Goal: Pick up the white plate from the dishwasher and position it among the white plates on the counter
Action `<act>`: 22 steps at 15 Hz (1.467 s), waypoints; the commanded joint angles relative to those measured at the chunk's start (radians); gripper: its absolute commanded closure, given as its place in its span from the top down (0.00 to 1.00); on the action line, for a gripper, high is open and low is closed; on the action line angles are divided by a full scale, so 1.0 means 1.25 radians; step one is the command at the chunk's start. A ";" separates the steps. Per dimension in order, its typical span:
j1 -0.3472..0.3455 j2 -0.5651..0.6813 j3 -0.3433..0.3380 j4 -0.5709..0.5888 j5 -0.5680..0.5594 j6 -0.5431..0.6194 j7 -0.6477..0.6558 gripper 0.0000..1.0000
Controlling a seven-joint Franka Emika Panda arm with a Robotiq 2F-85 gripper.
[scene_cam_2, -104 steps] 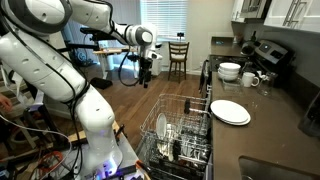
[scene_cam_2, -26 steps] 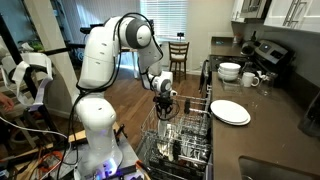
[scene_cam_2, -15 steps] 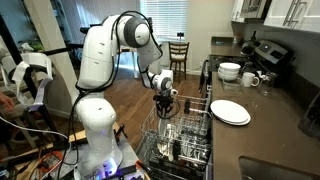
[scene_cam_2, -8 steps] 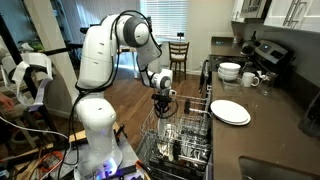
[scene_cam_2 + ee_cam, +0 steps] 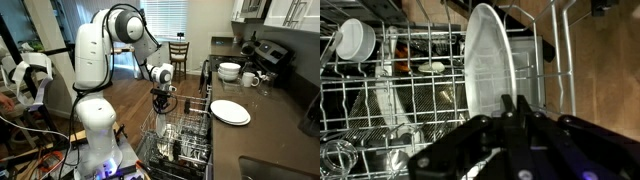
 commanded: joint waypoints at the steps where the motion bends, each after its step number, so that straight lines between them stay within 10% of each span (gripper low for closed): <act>1: -0.009 -0.112 0.007 -0.032 0.016 -0.072 -0.020 0.03; 12: 0.031 -0.328 0.035 -0.051 -0.095 -0.165 0.076 0.03; 14: 0.032 -0.336 0.035 -0.056 -0.087 -0.155 0.071 0.32; 22: 0.023 -0.300 0.012 -0.093 -0.060 -0.089 0.026 0.82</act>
